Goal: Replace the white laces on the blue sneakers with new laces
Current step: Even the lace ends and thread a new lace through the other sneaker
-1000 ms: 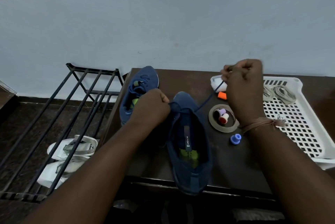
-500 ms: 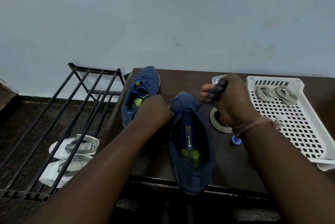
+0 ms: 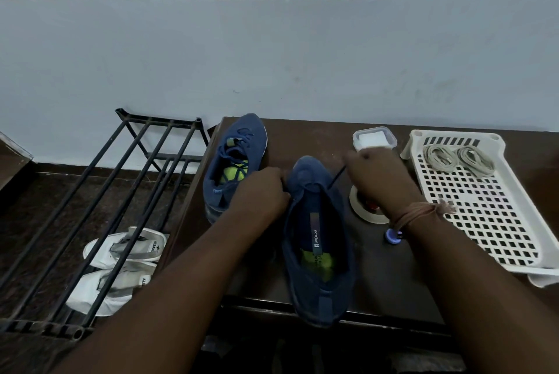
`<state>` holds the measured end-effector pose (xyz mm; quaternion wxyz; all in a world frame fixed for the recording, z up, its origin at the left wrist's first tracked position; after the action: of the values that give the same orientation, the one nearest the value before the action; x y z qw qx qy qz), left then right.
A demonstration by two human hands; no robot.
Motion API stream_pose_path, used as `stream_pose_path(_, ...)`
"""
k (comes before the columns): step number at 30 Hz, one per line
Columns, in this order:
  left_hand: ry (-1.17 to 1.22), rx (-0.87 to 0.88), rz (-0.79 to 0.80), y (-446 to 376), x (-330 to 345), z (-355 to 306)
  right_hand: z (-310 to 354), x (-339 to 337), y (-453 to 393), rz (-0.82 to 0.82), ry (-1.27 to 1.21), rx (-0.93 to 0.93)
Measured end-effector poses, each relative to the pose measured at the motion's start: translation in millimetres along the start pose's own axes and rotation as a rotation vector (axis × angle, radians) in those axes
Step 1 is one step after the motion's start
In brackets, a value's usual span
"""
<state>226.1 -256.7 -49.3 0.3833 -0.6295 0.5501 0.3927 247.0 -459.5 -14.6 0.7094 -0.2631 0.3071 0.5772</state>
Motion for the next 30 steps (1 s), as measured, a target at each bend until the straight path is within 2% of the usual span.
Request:
stream_pose_path(3,-0.032,0.01,-0.021,1,-4,-1,5,-44,-5,-0.436,-0.276,-0.024)
stream_pose_path(5,-0.04,0.003,-0.028,2,-5,-3,2,-57,-3,-0.557,-0.246,-0.051)
stream_pose_path(7,-0.029,-0.02,-0.039,2,-7,-3,-5,-44,-6,-0.43,-0.076,-0.041)
stream_pose_path(11,0.001,-0.025,-0.032,0,-10,-6,-6,10,3,0.123,0.164,-0.139)
stream_pose_path(13,0.02,-0.033,-0.043,-1,-13,-6,0,25,11,0.224,0.219,-0.211)
stream_pose_path(16,0.039,-0.062,-0.109,-2,-22,-2,-1,30,10,0.212,0.278,-0.239)
stream_pose_path(19,0.063,-0.135,-0.149,-4,-29,6,-9,16,1,0.082,0.437,-0.239)
stream_pose_path(21,0.057,-0.15,-0.131,-6,-28,9,-12,9,-4,0.029,0.405,-0.226)
stream_pose_path(23,0.057,-0.133,-0.109,-6,-25,7,-11,16,-1,0.136,0.309,-0.221)
stream_pose_path(25,0.055,-0.103,-0.09,-4,-23,4,-7,30,9,0.277,0.329,-0.241)
stream_pose_path(26,0.05,-0.084,-0.086,-4,-23,2,-5,34,11,0.293,0.351,-0.255)
stream_pose_path(30,-0.005,-0.064,-0.093,-4,-21,5,-9,15,2,0.087,0.365,-0.165)
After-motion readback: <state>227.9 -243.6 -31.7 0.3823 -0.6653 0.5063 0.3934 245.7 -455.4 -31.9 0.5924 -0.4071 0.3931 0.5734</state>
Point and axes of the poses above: each hand's wrist, its own y-axis away from the middle knuckle, its own x-axis out of the palm, z = x × y, the point moved 6 cm from there along -y, towards the middle knuckle, and after that the axes turned 13 degrees about -z, right-handed, at the moved point
